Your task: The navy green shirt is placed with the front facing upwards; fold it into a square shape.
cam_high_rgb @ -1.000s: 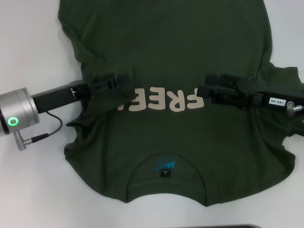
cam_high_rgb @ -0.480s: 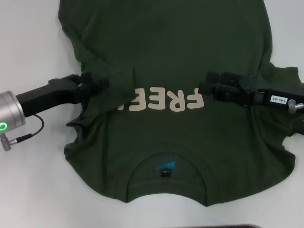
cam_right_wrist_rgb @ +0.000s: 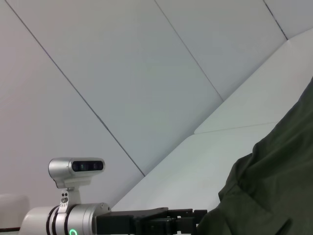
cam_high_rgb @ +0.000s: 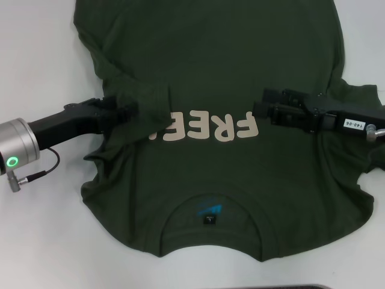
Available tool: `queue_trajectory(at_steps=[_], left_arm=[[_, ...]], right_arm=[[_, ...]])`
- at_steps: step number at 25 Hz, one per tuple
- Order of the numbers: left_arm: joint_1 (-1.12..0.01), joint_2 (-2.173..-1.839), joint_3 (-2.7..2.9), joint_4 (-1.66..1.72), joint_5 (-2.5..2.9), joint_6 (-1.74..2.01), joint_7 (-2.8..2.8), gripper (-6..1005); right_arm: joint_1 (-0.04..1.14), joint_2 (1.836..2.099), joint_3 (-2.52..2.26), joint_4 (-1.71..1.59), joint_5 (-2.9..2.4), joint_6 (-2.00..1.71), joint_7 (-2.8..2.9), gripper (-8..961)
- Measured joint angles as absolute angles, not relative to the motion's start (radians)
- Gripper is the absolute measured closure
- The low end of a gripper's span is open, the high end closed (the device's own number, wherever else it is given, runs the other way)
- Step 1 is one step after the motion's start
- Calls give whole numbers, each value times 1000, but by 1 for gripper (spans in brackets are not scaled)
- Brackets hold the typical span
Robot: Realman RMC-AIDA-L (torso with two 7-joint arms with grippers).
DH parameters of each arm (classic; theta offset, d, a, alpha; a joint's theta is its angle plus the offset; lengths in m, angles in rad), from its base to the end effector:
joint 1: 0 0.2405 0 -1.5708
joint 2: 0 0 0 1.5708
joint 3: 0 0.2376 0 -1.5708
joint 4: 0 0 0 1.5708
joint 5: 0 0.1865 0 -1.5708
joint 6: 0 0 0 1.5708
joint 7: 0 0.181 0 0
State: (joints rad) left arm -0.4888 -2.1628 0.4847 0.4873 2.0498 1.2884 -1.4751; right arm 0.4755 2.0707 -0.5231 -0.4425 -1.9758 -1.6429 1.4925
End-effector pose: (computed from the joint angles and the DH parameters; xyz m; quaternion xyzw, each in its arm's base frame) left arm -0.2642 0.3163 -0.0600 -0.8443 -0.4173 -0.2647 0.2072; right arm 0.2317 0.2866 -0.0283 -0.8578 0.3695 0.3469 0.0850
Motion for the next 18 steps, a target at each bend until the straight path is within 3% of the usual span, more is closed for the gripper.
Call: queue_trajectory(at_steps=[18], left_arm=[[-492,-2163,525,484,2053,1215,-1497,388]], right_arm=[[475,2071,-520,-445,-1976,-1647,1493,139]])
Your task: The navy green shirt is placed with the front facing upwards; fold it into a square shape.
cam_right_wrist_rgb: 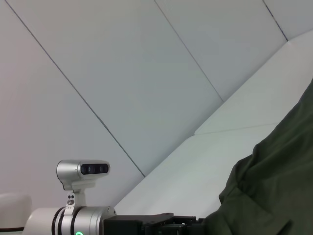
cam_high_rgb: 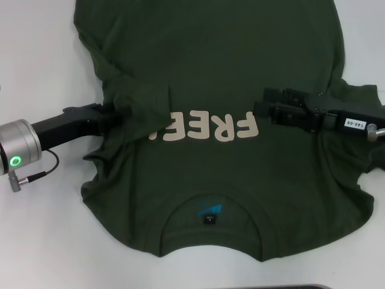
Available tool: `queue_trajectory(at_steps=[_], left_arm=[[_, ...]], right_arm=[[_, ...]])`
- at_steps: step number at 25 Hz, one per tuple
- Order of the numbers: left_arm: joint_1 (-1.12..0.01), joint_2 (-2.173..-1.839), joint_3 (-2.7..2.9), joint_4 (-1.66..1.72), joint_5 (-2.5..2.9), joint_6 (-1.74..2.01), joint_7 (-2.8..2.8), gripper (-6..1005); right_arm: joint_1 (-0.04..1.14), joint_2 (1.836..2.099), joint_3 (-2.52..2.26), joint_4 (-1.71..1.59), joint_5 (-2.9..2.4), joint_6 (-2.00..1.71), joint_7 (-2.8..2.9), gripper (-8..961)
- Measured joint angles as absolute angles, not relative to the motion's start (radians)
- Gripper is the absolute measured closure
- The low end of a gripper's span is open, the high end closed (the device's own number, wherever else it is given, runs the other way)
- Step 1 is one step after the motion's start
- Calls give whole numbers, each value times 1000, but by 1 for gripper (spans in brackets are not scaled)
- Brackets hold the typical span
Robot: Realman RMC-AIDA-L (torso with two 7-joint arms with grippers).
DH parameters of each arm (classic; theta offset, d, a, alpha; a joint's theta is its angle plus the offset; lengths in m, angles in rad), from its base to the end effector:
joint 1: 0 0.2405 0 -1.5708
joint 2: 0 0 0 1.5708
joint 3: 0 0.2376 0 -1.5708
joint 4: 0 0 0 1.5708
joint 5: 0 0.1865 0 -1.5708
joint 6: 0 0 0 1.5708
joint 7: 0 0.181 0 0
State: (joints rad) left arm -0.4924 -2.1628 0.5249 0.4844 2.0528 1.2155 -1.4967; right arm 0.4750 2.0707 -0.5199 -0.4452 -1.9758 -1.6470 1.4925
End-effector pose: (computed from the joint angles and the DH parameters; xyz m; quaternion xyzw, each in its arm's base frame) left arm -0.2722 0.3202 -0.0648 -0.8437 -0.4280 -0.2380 0.2198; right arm 0.2315 0.2866 -0.0273 -0.8577 0.3684 0.3483 0.0853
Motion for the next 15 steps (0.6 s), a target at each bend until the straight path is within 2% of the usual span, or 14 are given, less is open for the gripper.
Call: queue_trajectory(at_steps=[4,7,12,15], left_arm=[[-496,-2163,525,484,2056,1218,-1499,407],[-498,-2163,525,484,2056,1223,-1499,632],[-503,-2161,526,485,2057,1240,-1502,857],[-505,-2160,526,492,2056,1261,-1511,926]], right_arm=[[475,2071,-519,-446,-1976,-1649,1493,139],[476,2071,-519,-447,-1976,-1649,1493,139],[476,2071,-518,-447,-1976,-1649,1493,140],[475,2071,-518,-447,-1976,-1649,1493,140]])
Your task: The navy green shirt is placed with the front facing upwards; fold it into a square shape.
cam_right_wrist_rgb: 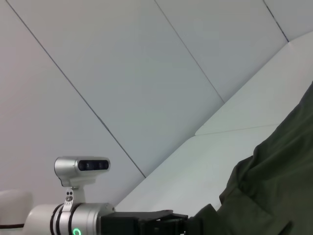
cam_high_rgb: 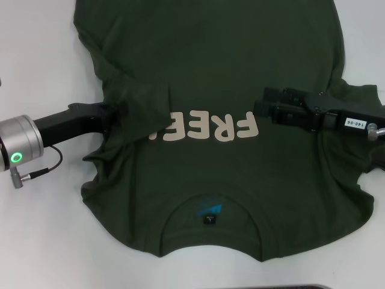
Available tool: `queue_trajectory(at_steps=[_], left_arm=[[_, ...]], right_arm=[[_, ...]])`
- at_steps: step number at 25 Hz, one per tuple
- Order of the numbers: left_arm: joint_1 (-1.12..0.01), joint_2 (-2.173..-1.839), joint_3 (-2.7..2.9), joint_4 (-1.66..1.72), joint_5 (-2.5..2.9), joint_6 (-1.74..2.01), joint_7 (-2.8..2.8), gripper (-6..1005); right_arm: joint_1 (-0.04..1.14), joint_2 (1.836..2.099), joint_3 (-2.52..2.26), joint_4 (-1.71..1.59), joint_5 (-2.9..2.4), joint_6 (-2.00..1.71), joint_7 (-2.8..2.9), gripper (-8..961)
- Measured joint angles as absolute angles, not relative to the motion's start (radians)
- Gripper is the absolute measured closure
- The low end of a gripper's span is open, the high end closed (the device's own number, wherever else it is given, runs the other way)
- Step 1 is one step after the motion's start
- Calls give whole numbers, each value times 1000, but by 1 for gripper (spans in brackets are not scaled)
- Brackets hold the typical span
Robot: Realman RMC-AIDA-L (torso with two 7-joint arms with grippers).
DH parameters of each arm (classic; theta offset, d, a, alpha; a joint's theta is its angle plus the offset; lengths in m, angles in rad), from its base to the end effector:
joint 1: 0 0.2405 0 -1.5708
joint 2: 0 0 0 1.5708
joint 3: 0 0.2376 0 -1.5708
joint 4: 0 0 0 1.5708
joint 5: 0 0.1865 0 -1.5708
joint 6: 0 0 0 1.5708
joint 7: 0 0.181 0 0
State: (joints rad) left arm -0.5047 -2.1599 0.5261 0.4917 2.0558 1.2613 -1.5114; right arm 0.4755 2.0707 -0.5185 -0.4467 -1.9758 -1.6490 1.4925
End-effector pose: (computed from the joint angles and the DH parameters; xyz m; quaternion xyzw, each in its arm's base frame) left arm -0.2622 0.3203 -0.0635 -0.8493 -0.4200 -0.2489 0.2007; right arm 0.2312 0.2868 -0.0269 -0.8578 0.3675 0.3490 0.0853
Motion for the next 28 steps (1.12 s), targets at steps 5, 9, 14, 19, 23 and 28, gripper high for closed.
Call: queue_trajectory(at_steps=[5,9,14,19,23,28], left_arm=[[-503,-2157,521,495,2050,1352,-1530,992],[-499,-2160,517,490,2047,1396,-1539,984],[-498,-2162,517,454,2046,1412,-1539,975],[-501,-2164,516,410,2035,1436,-1536,965],[-507,-2165,519,382,2014,1453,-1530,958],[-525,-2168,515,330,2008,1450,-1506,948]], right_arm=[[474,2071,-518,-446,-1975,-1649,1493,140],[472,2071,-518,-444,-1974,-1648,1490,141],[469,2071,-518,-442,-1973,-1648,1487,141],[468,2071,-518,-441,-1973,-1651,1485,141],[469,2071,-518,-440,-1973,-1653,1483,142],[468,2072,-518,-439,-1973,-1656,1482,142]])
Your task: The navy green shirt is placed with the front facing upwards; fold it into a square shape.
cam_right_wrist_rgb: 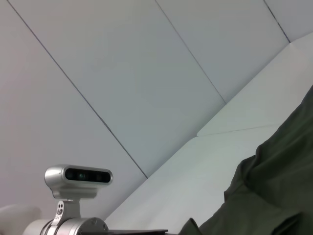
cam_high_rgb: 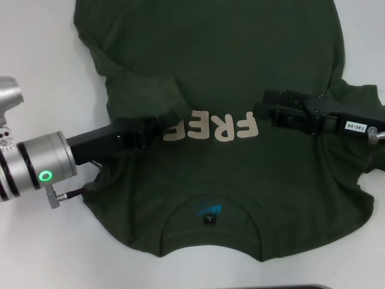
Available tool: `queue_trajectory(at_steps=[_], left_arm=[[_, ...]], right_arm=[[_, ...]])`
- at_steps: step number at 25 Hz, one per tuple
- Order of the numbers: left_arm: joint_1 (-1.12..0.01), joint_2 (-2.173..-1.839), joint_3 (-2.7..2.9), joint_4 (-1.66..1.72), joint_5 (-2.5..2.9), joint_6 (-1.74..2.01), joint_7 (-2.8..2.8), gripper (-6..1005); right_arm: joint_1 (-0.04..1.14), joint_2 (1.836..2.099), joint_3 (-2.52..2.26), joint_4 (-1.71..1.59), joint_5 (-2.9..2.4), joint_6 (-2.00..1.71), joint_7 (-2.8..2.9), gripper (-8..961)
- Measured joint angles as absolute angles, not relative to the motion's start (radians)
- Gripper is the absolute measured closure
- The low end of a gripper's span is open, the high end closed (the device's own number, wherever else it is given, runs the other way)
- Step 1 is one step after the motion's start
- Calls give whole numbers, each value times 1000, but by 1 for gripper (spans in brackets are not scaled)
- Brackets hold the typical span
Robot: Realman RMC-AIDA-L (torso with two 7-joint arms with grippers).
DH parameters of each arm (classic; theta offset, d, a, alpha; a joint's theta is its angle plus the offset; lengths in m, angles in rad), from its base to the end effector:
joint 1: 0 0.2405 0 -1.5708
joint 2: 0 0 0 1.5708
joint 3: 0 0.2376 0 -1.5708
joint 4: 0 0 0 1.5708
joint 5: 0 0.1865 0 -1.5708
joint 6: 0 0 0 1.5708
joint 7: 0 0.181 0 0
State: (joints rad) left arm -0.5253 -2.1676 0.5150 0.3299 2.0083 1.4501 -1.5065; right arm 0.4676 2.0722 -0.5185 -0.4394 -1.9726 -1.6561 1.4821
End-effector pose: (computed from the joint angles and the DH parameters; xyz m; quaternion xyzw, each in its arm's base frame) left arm -0.2179 0.2874 -0.0872 -0.8322 -0.4360 -0.3345 0.0741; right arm 0.2317 0.2835 -0.0279 -0.8565 0.3674 0.3526 0.0836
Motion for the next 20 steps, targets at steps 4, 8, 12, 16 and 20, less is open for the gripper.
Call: queue_trajectory(at_steps=[4,8,12,16,20], left_arm=[[-541,-2169,515,301,2006,1446,-1494,940],[-555,-2172,514,264,1993,1444,-1472,933],[-564,-2172,514,236,1979,1440,-1450,925],[-576,-2173,514,189,1955,1414,-1414,917],[-579,-2174,514,172,1951,1407,-1405,910]], right_arm=[[465,2072,-520,-438,-1973,-1659,1481,143],[464,2072,-520,-438,-1973,-1663,1480,143],[462,2072,-520,-438,-1973,-1666,1480,143],[462,2072,-521,-439,-1973,-1668,1480,144],[462,2072,-522,-439,-1973,-1669,1480,144]])
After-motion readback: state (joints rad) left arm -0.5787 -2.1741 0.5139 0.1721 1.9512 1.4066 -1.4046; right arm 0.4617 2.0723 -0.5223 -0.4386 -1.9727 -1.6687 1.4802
